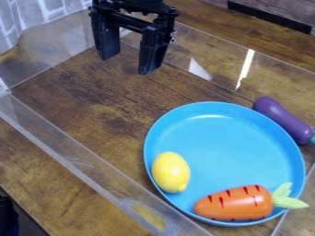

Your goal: Remove the lemon from the blue tray and put it on the table

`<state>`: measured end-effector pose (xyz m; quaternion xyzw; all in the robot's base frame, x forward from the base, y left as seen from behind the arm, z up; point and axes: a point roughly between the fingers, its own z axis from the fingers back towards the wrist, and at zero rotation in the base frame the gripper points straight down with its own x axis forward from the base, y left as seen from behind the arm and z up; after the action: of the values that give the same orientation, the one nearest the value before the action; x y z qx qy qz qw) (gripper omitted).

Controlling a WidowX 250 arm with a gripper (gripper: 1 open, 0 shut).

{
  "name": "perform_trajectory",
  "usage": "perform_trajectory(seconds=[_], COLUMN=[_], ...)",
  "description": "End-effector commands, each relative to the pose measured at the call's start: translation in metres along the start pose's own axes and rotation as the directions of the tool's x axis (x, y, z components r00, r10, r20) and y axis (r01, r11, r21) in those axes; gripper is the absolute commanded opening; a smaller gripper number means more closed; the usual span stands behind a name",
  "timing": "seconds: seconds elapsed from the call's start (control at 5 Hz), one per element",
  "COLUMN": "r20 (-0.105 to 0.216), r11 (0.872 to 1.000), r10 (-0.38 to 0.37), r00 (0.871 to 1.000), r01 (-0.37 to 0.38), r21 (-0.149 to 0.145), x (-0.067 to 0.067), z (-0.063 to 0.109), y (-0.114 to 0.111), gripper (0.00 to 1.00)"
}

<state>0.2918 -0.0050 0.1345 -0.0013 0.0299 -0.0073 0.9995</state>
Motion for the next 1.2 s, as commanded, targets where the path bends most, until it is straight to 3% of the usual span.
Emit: perform_trajectory(seconds=[0.0, 0.6, 1.0], r20=[-0.015, -0.026, -0.03], r11=[1.0, 0.992, 0.977], r10=[0.011, 0.119, 0.206], r00=[1.0, 0.993, 0.978], r01=[-0.011, -0.12, -0.208], r21=[-0.003, -0.027, -0.048], x=[-0.001, -0.008, -0.009], z=[-0.007, -0.028, -0.042], y=[-0.002, -0.019, -0.028], gripper=[1.0, 1.0, 1.0])
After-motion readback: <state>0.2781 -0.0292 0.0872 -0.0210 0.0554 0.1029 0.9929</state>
